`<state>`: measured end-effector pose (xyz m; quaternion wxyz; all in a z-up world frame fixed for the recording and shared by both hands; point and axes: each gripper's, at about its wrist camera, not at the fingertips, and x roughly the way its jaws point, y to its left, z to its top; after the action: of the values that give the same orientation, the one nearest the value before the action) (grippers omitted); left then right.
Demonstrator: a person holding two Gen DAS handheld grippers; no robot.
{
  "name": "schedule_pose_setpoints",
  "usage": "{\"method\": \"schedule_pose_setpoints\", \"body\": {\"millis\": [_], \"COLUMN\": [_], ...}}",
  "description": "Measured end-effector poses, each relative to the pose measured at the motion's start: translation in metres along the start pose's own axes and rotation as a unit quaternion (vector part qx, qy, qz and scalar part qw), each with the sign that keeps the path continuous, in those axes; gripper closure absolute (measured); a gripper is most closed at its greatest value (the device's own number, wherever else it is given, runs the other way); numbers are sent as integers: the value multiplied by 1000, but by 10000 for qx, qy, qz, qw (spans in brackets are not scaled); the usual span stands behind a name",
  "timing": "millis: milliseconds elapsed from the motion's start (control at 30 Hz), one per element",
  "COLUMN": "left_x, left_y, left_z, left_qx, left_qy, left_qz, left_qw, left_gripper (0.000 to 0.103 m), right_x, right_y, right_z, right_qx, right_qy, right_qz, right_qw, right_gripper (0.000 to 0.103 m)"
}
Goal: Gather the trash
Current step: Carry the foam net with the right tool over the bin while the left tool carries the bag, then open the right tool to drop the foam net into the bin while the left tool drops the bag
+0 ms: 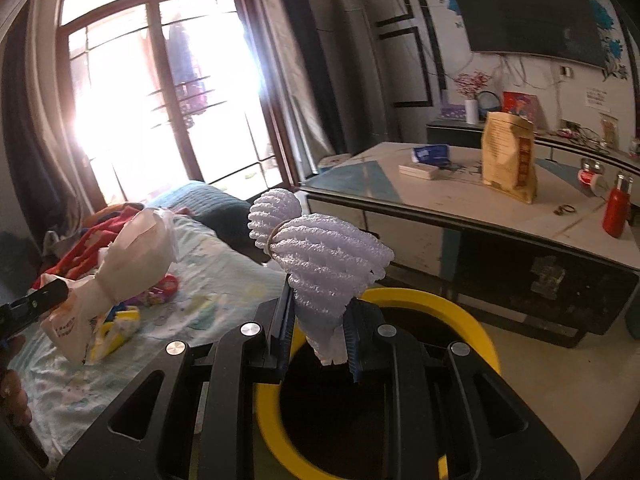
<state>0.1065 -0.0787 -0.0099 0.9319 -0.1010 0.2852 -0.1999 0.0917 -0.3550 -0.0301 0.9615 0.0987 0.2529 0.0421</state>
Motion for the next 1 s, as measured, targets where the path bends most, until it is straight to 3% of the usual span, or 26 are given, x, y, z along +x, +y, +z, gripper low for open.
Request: {"method": "schedule_pose_setpoints", "body": {"millis": [667,900,1000], "left_x": [90,126,131], "left_y": [-51,-60,-61], "left_z": [-42,-56,-56], "left_qx": [479,546,500], "left_qy": [903,1324,1315], "left_qz": [-145,-216,-298], "left_qw": [9947,9895,9896], "left_gripper": [95,89,80], "right_x": [11,32,35], "right_y": [-59,-76,-76], "right_z": [-30,-45,-46], "right_qx": [488,701,711], "right_qy": [775,1357,1382], "right_qz": [-866,-945,-942], "right_qw": [9920,9837,9833], "right_gripper": [81,74,61]}}
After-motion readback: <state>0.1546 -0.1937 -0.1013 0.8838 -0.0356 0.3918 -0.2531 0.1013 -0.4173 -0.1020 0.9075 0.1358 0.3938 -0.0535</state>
